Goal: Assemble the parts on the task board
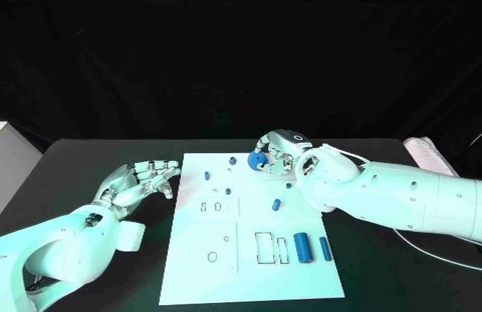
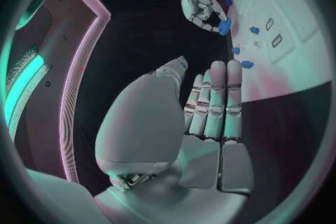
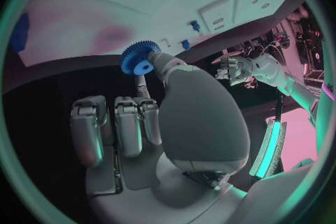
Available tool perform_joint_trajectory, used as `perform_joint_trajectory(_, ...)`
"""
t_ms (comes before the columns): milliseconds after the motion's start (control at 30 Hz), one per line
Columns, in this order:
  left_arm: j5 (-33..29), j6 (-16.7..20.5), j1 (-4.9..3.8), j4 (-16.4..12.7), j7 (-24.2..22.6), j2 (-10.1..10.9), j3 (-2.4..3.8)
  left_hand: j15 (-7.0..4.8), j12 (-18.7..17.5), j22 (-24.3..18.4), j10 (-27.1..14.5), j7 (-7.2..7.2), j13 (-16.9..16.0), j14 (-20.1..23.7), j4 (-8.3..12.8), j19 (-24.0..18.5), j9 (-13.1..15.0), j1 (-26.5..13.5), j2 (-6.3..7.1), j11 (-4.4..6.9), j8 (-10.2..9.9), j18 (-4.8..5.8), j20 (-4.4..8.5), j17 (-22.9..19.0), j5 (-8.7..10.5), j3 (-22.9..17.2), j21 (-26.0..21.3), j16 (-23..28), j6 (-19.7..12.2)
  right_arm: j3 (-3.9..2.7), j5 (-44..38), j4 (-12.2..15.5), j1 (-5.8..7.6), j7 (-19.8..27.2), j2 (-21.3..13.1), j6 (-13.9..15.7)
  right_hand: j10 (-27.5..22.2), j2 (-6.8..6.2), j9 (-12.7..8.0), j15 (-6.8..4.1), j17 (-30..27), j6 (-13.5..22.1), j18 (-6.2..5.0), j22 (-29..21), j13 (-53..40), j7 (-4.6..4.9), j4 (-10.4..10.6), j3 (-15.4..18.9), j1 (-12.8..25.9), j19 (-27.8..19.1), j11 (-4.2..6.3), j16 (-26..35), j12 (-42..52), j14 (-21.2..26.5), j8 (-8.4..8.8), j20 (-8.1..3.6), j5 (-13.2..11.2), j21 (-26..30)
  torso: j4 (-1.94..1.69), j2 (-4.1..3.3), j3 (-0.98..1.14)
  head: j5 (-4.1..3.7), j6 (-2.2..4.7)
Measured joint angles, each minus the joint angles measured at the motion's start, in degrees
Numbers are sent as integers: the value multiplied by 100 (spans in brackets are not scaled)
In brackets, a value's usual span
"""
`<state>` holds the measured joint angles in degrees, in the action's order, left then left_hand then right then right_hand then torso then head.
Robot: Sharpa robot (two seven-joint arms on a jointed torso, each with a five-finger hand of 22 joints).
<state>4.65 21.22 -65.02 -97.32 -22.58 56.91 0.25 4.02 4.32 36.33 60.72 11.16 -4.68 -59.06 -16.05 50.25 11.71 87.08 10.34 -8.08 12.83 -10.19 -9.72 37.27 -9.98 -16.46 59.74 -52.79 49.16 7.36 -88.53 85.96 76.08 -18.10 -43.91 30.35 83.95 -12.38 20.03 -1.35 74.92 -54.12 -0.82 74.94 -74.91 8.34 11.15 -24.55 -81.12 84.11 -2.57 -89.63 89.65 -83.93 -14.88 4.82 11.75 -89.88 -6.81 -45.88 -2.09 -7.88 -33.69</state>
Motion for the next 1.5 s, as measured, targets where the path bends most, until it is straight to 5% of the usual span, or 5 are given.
perform_joint_trajectory(667, 1, -1, 0, 3, 10, -37, -1, 0, 0, 9, 0, 0, 0, 0, 16, 0, 5, 0, 0, 0, 0, 0, 0, -9, 0, -16, 29, -22, 0, 14, -458, -316, -91, 18, 767, 118, 0, -39, 0, 1, 0, -28, 0, -1, 1, -5, -18, -14, 39, 0, -1, 0, 0, 0, -51, 0, -15, 0, -14, -1, -16, 3, -20)
perform_joint_trajectory(1500, 2, -7, 0, 8, 26, -40, 0, 0, 0, 17, 1, 0, 0, 0, 0, 0, 3, 0, 0, 0, 0, 0, 0, -17, 0, -32, 28, -21, 0, 61, -609, -875, -199, 2, 1143, -76, 0, -92, 1, 1, -1, -75, 0, -3, -4, -12, -19, -11, 90, 0, -1, 0, 0, -1, -36, 1, -48, 0, -4, -3, -7, 52, -80)
